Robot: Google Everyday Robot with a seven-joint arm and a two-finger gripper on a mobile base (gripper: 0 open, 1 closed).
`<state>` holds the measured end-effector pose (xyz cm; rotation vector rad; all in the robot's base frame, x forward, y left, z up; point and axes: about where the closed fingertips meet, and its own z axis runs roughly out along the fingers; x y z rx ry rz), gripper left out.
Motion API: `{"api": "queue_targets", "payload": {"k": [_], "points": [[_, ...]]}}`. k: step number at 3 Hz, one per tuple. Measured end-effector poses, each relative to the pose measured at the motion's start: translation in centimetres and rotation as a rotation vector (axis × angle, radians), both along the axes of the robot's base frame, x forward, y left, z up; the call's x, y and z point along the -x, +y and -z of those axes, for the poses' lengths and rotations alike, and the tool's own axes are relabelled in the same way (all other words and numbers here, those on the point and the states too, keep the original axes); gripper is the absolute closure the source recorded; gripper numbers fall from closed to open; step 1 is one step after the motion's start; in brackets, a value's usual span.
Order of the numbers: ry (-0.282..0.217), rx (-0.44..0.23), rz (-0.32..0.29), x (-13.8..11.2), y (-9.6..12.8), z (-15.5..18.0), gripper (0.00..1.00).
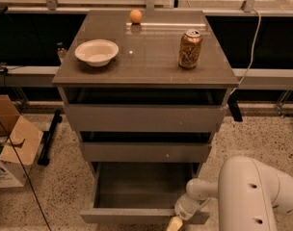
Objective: Open bottom drawer
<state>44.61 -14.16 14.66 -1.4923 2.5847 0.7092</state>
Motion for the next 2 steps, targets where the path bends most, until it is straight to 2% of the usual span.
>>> {"api": "queue_targets", "payload": {"k": [1, 2], "points": [[0.008, 0.012, 0.007, 1.64, -0.36, -0.32, 0.18], [0.013, 0.010, 0.005, 1.89, -0.23, -0.16, 0.15]]}}
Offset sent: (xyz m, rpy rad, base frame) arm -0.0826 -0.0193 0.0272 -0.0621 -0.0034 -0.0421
